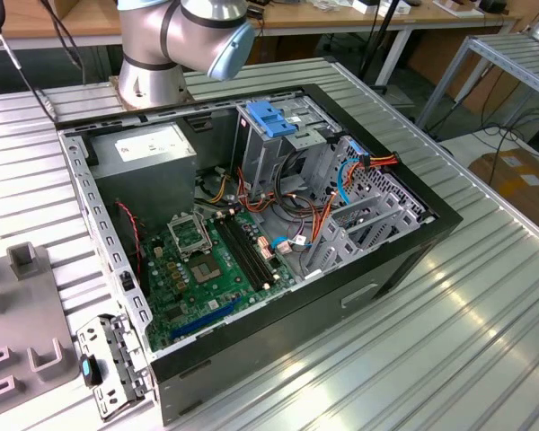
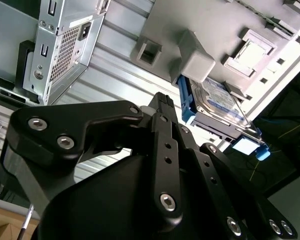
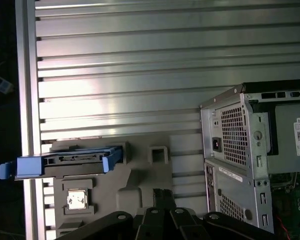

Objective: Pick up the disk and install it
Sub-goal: 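Reach for the disk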

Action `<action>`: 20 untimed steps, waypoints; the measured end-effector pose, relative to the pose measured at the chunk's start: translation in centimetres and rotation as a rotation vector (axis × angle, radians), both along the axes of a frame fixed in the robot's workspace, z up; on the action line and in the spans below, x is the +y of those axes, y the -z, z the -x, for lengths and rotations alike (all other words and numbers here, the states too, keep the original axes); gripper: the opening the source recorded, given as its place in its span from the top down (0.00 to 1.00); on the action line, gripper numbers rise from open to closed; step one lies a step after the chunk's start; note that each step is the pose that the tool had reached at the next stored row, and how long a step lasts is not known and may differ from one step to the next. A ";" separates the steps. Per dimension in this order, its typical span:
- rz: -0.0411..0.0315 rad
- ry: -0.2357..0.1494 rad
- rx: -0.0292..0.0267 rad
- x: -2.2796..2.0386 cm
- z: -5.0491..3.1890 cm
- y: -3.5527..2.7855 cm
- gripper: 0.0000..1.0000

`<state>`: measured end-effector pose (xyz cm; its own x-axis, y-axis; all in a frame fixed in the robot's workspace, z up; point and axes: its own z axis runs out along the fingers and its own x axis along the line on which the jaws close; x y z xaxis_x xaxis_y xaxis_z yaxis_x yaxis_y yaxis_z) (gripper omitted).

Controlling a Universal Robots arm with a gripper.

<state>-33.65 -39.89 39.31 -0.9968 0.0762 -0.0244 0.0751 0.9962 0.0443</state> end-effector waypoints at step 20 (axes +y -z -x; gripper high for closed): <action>-0.0002 0.000 0.0004 0.00 0.50 0.00 0.89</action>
<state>-34.15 -39.89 39.31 -0.9968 0.0762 -0.0240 0.0751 0.9962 0.0445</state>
